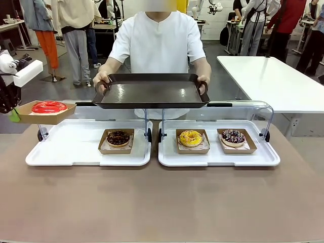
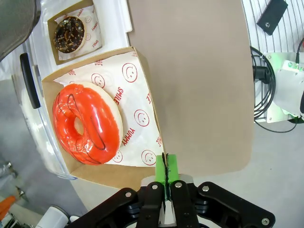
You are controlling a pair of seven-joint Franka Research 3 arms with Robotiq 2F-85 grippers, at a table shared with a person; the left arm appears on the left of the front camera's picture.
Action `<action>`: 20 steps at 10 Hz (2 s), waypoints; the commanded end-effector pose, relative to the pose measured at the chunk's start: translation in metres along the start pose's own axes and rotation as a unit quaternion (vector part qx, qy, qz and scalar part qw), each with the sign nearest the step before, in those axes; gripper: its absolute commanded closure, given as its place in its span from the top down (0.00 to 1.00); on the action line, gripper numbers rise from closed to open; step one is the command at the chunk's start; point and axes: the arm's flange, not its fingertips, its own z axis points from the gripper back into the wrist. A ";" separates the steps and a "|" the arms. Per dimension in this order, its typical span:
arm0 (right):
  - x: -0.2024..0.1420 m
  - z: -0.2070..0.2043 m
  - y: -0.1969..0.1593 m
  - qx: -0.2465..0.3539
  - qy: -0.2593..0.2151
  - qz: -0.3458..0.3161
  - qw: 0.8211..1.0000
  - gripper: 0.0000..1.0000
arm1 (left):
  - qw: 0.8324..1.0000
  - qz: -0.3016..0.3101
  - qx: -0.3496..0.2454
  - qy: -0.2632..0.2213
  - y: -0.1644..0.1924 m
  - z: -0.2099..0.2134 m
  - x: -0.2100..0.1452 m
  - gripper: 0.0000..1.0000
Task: Provide the desired donut to the person.
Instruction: Place the picked Paper togo box onto the Handle tray extended by the person.
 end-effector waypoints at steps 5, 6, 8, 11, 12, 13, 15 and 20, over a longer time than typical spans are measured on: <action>-0.001 0.000 0.001 0.002 -0.002 0.001 1.000 1.00 | 1.000 0.000 0.000 0.000 0.000 0.000 0.000 0.01; -0.001 0.000 0.001 0.002 -0.002 0.001 1.000 1.00 | 1.000 0.017 0.013 0.003 0.009 0.016 0.005 0.01; -0.001 0.000 0.001 0.002 -0.002 0.001 1.000 1.00 | 0.998 0.026 0.056 0.016 0.005 0.045 0.031 0.01; -0.001 0.000 0.001 0.002 -0.002 0.001 1.000 1.00 | 0.997 -0.008 0.078 0.020 0.041 0.084 0.092 0.01; -0.001 0.000 0.001 0.002 -0.002 0.001 1.000 1.00 | 0.995 -0.023 0.093 0.027 0.055 0.095 0.115 0.01; -0.001 0.000 0.001 0.002 -0.002 0.001 1.000 1.00 | 0.995 -0.036 0.088 0.023 0.070 0.100 0.137 0.01; -0.001 0.000 0.001 0.002 -0.002 0.001 1.000 1.00 | 0.996 -0.039 0.072 0.018 0.093 0.088 0.169 0.01; -0.001 0.000 0.001 0.002 -0.002 0.001 1.000 1.00 | 0.997 -0.044 0.057 -0.038 0.152 0.045 0.154 0.01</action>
